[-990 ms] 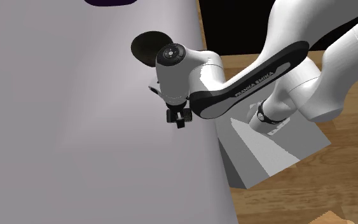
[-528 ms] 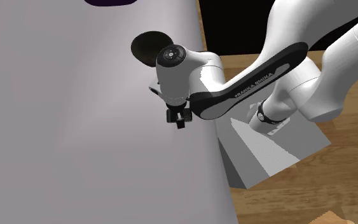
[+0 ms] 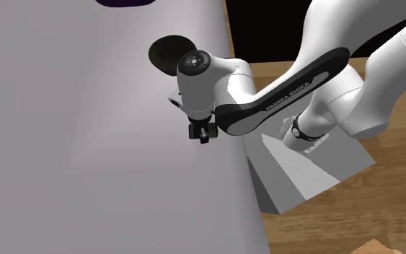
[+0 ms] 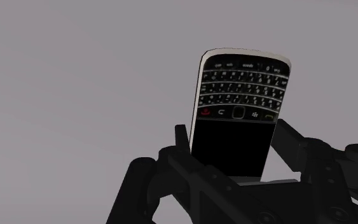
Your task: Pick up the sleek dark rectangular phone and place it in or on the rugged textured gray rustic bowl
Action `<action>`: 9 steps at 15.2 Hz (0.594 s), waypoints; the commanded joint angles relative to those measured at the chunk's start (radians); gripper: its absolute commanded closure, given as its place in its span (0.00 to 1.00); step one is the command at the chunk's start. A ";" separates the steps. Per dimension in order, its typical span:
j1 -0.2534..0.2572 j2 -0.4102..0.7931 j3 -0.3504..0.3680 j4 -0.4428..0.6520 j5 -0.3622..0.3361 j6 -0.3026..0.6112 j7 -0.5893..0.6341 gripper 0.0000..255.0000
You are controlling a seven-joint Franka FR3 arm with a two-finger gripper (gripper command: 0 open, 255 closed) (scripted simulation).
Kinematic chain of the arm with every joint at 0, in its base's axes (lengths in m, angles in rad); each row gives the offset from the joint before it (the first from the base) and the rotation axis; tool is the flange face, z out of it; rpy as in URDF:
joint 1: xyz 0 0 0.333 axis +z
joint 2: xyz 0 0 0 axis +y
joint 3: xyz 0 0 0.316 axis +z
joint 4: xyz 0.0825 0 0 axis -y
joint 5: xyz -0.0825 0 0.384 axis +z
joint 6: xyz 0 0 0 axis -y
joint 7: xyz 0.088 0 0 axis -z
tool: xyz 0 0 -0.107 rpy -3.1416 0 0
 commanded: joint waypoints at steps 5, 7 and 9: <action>-0.001 -0.028 0.003 0.016 -0.008 -0.046 0.008 1.00; -0.003 -0.047 0.004 0.027 -0.013 -0.076 0.013 1.00; -0.004 -0.064 0.006 0.040 -0.017 -0.106 0.017 1.00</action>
